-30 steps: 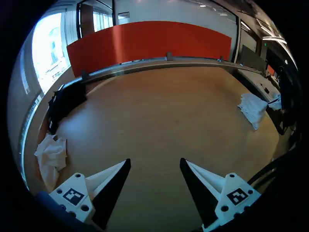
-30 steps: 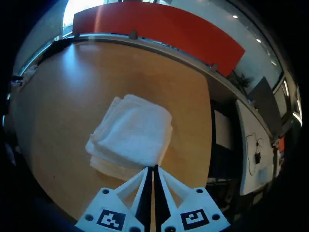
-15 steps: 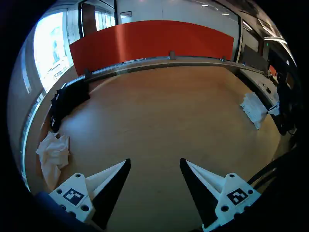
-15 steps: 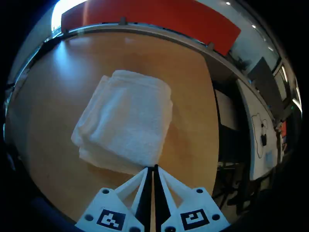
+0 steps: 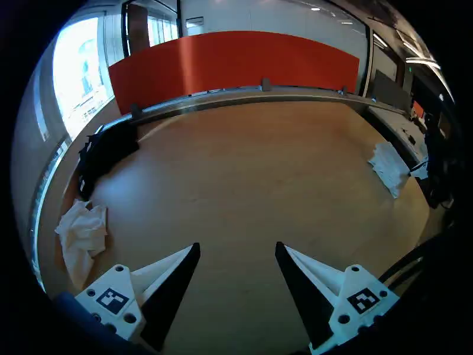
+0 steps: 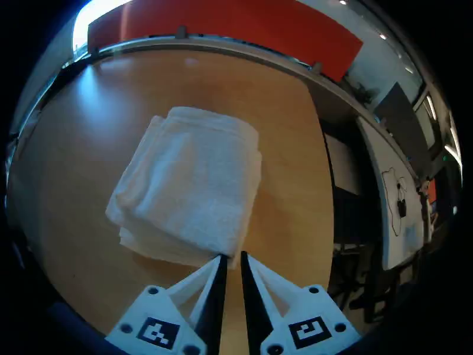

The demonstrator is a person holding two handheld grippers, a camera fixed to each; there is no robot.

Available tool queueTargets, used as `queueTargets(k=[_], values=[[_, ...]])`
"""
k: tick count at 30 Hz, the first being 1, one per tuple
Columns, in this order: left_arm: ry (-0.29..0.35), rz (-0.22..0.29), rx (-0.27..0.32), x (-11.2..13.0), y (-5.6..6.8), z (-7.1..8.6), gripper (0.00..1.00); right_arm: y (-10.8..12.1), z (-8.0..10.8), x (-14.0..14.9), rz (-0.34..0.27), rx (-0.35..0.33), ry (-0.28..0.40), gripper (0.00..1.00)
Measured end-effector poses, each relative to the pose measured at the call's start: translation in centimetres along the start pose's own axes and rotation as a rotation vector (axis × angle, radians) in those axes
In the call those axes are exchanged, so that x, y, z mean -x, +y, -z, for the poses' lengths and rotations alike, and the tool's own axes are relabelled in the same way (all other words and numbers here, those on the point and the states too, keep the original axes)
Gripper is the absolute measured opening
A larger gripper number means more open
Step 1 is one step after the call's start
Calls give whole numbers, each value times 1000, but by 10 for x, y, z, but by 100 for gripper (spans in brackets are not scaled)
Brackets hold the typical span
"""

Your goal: Fold towel

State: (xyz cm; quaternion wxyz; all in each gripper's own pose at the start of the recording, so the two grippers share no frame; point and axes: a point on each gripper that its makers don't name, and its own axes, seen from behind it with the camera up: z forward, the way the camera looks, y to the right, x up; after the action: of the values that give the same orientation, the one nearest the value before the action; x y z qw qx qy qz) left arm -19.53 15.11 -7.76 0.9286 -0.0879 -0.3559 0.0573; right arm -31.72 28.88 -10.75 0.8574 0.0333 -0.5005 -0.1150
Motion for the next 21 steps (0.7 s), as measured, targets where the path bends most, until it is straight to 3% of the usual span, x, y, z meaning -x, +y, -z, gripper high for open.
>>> queueTargets(k=[3,11,13,18,21], values=[[1,0,3,0,0,0,94,2,4,1,6,10,2,44],[6,-5,10,-1,1,0,94,1,12,-5,0,20,29,51],[8,-4,11,-2,1,1,94,-1,15,-6,-3,20,36,69],[14,-5,15,-4,1,1,94,-6,18,-8,-10,14,44,85],[18,-5,15,-5,0,1,94,-8,20,-10,-21,14,52,87]])
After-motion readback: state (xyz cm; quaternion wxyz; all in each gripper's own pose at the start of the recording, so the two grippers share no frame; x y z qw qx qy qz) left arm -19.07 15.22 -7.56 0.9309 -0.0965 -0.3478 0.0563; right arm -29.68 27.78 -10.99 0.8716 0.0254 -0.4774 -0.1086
